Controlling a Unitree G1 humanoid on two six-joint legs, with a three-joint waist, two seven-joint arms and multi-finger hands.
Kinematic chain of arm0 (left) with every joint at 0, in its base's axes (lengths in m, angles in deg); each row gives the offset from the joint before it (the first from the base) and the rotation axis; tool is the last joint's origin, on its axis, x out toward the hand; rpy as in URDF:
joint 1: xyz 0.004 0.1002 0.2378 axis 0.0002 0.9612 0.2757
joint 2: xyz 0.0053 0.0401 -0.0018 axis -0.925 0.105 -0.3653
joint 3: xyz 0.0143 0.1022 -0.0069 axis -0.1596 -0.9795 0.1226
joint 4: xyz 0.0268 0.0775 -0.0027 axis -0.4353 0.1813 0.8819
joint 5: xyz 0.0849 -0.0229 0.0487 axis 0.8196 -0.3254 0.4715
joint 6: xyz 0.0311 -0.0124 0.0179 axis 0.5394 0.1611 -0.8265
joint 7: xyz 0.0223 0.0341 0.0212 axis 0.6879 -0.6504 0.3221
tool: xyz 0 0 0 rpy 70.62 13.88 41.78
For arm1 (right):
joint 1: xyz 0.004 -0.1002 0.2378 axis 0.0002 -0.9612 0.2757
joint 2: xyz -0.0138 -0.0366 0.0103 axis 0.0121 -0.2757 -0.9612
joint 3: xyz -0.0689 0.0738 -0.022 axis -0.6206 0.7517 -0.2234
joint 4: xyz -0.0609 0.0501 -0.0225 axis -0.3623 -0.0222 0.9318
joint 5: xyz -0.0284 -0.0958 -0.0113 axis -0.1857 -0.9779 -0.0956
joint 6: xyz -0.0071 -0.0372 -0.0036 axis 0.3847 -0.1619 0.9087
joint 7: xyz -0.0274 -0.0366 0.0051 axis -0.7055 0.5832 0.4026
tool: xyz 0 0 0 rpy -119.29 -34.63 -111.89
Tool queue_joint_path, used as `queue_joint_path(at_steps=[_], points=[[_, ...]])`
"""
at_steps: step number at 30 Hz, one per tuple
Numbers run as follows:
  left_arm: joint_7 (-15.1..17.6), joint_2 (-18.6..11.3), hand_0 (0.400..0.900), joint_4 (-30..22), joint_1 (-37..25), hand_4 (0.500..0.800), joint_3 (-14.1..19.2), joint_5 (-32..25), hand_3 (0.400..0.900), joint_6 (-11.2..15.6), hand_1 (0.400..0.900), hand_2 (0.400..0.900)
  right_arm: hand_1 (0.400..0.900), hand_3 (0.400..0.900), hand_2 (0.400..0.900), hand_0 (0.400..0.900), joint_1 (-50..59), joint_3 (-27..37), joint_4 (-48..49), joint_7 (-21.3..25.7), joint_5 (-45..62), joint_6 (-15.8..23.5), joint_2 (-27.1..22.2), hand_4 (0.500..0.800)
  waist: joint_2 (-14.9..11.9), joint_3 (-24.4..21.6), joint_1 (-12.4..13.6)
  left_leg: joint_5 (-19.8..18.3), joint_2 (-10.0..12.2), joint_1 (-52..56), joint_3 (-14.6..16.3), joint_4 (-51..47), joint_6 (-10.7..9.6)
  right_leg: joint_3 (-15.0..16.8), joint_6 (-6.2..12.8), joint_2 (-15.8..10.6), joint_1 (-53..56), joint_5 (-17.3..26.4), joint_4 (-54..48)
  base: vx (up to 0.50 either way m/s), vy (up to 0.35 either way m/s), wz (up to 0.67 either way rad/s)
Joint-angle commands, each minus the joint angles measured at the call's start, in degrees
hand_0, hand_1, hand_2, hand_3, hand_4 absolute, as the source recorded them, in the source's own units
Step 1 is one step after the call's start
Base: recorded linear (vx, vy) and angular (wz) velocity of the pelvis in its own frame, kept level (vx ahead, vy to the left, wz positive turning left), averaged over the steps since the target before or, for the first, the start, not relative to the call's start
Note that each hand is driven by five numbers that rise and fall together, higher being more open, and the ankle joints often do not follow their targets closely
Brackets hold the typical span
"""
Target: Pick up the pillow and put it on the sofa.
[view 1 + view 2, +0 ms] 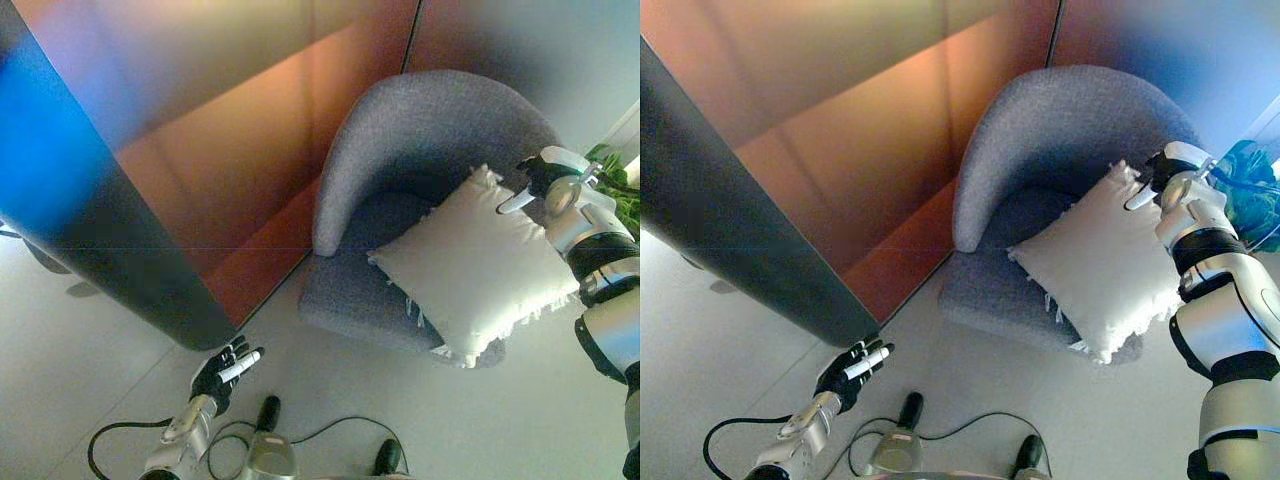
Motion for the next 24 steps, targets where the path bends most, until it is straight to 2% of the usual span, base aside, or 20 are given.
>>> queue_joint_path(at_steps=[1,4,8,10,12,18,22,24], points=[[-1.45,-2.76,0.9,-2.54,-0.74,0.8,-3.35,0.71,0.9,2.27,0.9,0.9,0.9,0.9,0.9,0.9,5.1,-0.84,-0.69,8.47,-4.39,0.79,-6.0,0.8,-1.69,-5.43,1.07,-2.75,1.56,1.82,1.5,-0.41,0.98,1.4,3.66,-5.09,2.4,-2.23,0.67,0.05,0.003,0.01],[-1.78,-2.71,0.9,-2.33,0.1,0.8,-3.37,0.95,0.9,2.48,0.9,0.9,0.9,0.9,0.9,0.9,4.36,0.56,-0.22,13.68,-5.0,-0.07,-6.15,0.8,-1.55,-5.94,1.11,-2.84,1.65,2.26,1.66,-0.41,0.95,1.25,3.75,-5.07,2.88,-2.32,0.61,0.05,0.006,0.01],[-2.26,-2.44,0.9,-2.3,1.03,0.8,-3.41,0.91,0.9,2.89,0.9,0.9,0.9,0.9,0.9,0.9,2.57,4.06,0.15,22.54,-4.5,-4.93,-6.8,0.8,-1.25,-6.41,0.9,-3.07,1.62,2.62,1.77,-0.41,0.95,1.45,3.79,-4.95,3.22,-2.44,0.55,0.02,0.007,0.0],[-2.05,-2.37,0.9,-2.85,1.46,0.8,-3.35,0.62,0.9,2.7,0.9,0.9,0.9,0.9,0.9,0.9,0.97,6.66,0.84,25.84,-2.5,-4.21,-6.91,0.8,-1.14,-6.69,0.71,-3.17,1.62,2.79,1.87,-0.41,0.94,1.56,3.81,-4.89,3.44,-2.53,0.44,0.02,0.017,-0.01],[-2.11,-2.17,0.9,-3.13,1.87,0.8,-2.9,0.59,0.9,2.57,0.9,0.9,0.9,0.9,0.9,0.9,-1.24,9.13,3.6,25.67,-1.35,-3.62,-6.59,0.8,-1.08,-7.0,0.35,-3.31,1.5,3.06,1.9,-0.41,0.96,1.76,3.84,-4.92,3.66,-2.6,0.44,0.04,0.038,-0.02],[-2.15,-1.71,0.9,-3.19,2.5,0.8,-0.37,0.9,0.9,2.02,0.9,0.9,0.9,0.9,0.9,0.9,-10.92,12.99,10.59,20.47,0.51,-1.17,-5.89,0.8,-1.43,-7.59,-0.88,-3.66,1.51,4.22,2.95,-0.41,0.92,2.06,4.05,-5.33,4.37,-2.7,0.52,0.01,0.009,-0.08],[-2.74,-0.98,0.9,-1.98,2.31,0.8,1.32,0.96,0.9,1.99,0.9,0.9,0.9,0.9,0.9,0.9,-18.89,17.63,13.66,18.31,1.97,2.69,-3.9,0.8,-1.62,-7.75,-2.02,-3.77,1.59,5.18,3.91,-0.41,1.1,2.51,3.94,-5.4,4.81,-2.72,0.73,-0.02,-0.016,-0.14],[-2.89,-0.65,0.9,-1.53,2.31,0.8,1.87,1.02,0.9,2.18,0.9,0.9,0.9,0.9,0.9,0.9,-21.9,19.51,16.0,16.92,5.05,2.09,-2.37,0.8,-1.68,-7.8,-2.56,-3.71,1.57,5.53,4.39,-0.41,1.21,2.89,3.89,-5.45,4.81,-2.6,0.89,-0.02,-0.019,-0.16]])
